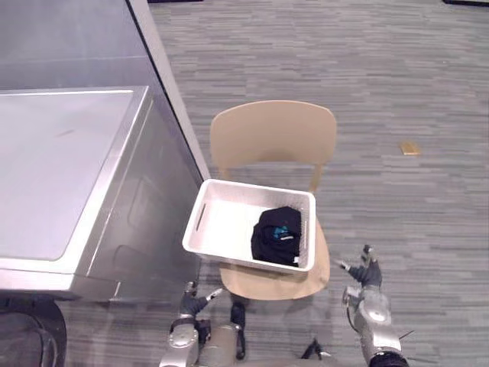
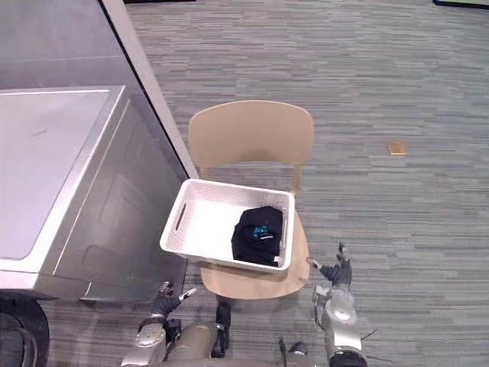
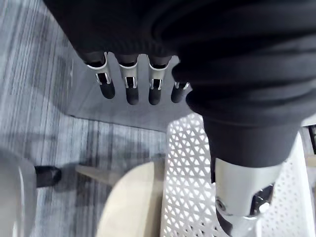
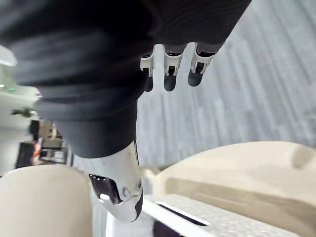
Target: Pick up the laundry basket with both hands and put the clothes into the washing machine.
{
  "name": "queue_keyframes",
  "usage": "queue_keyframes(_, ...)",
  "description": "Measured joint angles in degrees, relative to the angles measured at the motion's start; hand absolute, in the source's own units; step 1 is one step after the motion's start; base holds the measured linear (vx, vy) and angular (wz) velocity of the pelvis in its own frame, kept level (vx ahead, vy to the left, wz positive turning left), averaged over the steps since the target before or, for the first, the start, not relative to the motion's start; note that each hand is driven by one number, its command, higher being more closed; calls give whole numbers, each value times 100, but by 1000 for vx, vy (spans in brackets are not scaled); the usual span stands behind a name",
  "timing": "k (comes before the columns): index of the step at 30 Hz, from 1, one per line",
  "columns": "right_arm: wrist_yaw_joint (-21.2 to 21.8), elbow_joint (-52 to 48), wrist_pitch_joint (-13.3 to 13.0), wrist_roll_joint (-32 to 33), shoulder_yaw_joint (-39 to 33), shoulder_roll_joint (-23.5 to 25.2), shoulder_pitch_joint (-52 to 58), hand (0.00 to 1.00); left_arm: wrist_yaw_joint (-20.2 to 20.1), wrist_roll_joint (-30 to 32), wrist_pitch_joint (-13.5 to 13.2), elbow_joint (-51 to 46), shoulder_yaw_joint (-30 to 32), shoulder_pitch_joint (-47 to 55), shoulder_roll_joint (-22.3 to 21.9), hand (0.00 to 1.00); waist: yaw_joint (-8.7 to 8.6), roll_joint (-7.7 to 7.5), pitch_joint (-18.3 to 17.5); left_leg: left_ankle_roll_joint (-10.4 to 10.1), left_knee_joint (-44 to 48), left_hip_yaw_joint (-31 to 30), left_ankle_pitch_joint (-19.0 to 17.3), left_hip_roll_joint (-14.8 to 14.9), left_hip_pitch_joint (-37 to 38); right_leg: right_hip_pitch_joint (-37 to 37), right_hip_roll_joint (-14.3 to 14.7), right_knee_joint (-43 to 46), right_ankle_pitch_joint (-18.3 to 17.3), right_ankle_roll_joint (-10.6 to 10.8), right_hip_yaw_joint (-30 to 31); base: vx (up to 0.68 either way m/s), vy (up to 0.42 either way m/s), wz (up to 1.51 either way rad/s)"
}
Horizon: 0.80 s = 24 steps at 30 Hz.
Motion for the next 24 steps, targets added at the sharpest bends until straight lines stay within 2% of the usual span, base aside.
queue_keyframes(2, -8, -146, 3, -414, 47, -56, -36, 0, -12, -21, -12, 147, -18, 112, 156, 0, -2, -71, 10, 22, -67, 39, 15, -76, 107, -9, -72, 163, -60, -26, 90, -58, 70, -3)
queue_keyframes(5, 14, -184, 34, -1125, 577, -362, -190, 0, -134, 70, -111, 190, -49, 79, 302, 0, -30, -273, 80, 76, 0, 93, -72, -176, 134, -286, -349, 848, -454, -16, 310, -91, 52, -6)
queue_keyframes(6, 58, -277, 72, -1342, 790, -472, -234, 0, -146, 138, -114, 195, -81, 46, 356, 0, -68, -336, 121, 82, 48, 70, -102, -204, 121, -367, -362, 1057, -658, -158, 535, -95, -1, 14)
queue_keyframes(7, 125, -446, 96, -1514, 1001, -579, -235, 0, -185, 195, -118, 213, -100, 39, 406, 0, -143, -373, 133, 92, 86, -58, -110, -247, 95, -459, -247, 1206, -916, -378, 930, -83, -27, 29)
queue_keyframes(8, 155, -532, 95, -1597, 1113, -645, -233, 0, -226, 226, -119, 228, -102, 33, 420, 0, -185, -377, 130, 117, 96, -147, -126, -261, 109, -505, -127, 1236, -1024, -437, 1213, -60, -67, 61)
queue_keyframes(9, 259, -597, 86, -1779, 1292, -814, -287, 0, -242, 230, -121, 248, -112, 18, 421, 0, -220, -371, 135, 123, 101, -308, -122, -302, 99, -570, 132, 1246, -1170, -493, 1801, -21, -64, 59)
queue_keyframes(11, 374, -566, 85, -1889, 1499, -992, -472, 0, -242, 227, -179, 241, -114, 16, 407, 0, -173, -334, 136, 108, 100, -480, -71, -359, 47, -542, 304, 1140, -1175, -467, 2142, 12, -51, 57)
queue_keyframes(13, 500, -403, 53, -1990, 1754, -1115, -817, 0, -245, 227, -229, 242, -110, 14, 421, 0, -146, -269, 149, 112, 148, -634, -25, -381, -110, -530, 386, 962, -1099, -340, 2097, 31, -31, 48)
queue_keyframes(15, 580, -22, 46, -2053, 2083, -1230, -1283, 0, -245, 228, -231, 251, -104, -17, 408, 0, -141, -190, 193, 138, 146, -990, 119, -491, -323, -512, 384, 833, -978, -135, 1804, 69, -43, 72)
queue_keyframes(17, 697, 232, 44, -2109, 2355, -1355, -1572, 0, -246, 228, -254, 251, -101, -31, 398, 0, -125, -119, 260, 109, 129, -1312, 206, -566, -447, -398, 444, 702, -923, -84, 1633, 80, -67, 99)
queue_keyframes(19, 749, 516, 37, -2188, 2529, -1397, -1894, 0, -242, 227, -306, 241, -86, -52, 408, 0, -46, -74, 370, 84, 68, -1539, 296, -598, -517, -333, 531, 634, -907, -103, 1608, 63, -88, 88)
queue_keyframes(21, 739, 1089, 23, -2291, 2682, -1453, -2530, 0, -239, 229, -351, 231, -78, -184, 431, 0, 156, 8, 681, -21, -91, -1835, 465, -591, -569, -355, 612, 637, -893, -130, 1359, 10, -104, 62)
queue_keyframes(24, 695, 1706, 45, -2503, 2849, -1655, -3209, 0, -233, 227, -362, 235, -86, -213, 444, 0, 258, 126, 938, -132, -535, -2137, 818, -546, -685, -590, 677, 768, -934, -263, 1193, -34, -107, 51)
